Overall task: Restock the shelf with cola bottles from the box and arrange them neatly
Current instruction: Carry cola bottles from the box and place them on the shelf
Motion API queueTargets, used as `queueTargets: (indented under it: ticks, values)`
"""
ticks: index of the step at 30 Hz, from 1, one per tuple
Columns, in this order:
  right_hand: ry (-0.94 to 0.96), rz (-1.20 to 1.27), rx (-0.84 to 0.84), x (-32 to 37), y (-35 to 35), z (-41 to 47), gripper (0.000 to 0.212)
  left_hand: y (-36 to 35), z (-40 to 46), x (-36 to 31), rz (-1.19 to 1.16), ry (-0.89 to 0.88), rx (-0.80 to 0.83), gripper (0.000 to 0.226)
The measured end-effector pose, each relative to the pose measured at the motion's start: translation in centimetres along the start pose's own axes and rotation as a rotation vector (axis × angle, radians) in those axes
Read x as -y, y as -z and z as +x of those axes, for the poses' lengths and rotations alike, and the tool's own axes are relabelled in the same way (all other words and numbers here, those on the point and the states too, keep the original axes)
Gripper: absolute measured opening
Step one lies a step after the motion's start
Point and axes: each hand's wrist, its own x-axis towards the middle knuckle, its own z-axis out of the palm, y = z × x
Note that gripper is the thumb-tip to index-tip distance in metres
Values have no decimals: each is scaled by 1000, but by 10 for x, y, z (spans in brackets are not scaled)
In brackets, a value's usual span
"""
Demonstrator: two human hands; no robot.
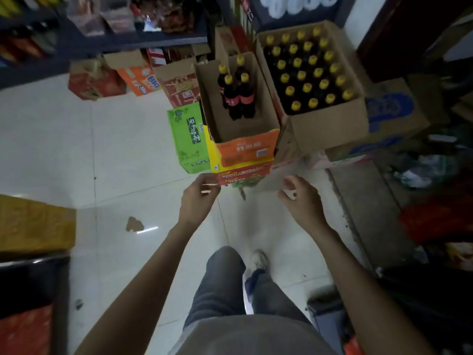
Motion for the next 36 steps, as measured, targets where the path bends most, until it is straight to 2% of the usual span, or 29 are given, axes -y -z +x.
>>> queueTargets:
  ticks: [5,8,13,16,19,23,29,33,36]
  values:
    - [34,31,-23,30,-14,128,39,8,136,-23,-48,-55,-46,30]
    - [32,35,-39,37,-33,200,48,1,226,-25,-39,-59,-10,39]
    - [-49,69,-57,39,-72,305,61,-24,355,-13,43,18,114,59]
    - [-100,61,-77,34,-95,358,68,-46,407,2,163,17,91,65]
    - [-124,53,-124,15,-121,404,78,-75,444,21,244,-7,17,65]
    - [-188,96,-201,-11,-154,442,90,-108,467,35,210,-14,14,70]
    - [-134,114,-135,-47,-188,487,86,-145,494,55,75,-29,-37,78]
    - [-174,193,-155,-48,-191,498,74,-150,499,54,67,-4,-87,73]
    - [-161,254,-219,-35,-182,480,70,-141,492,48,105,-76,-88,70]
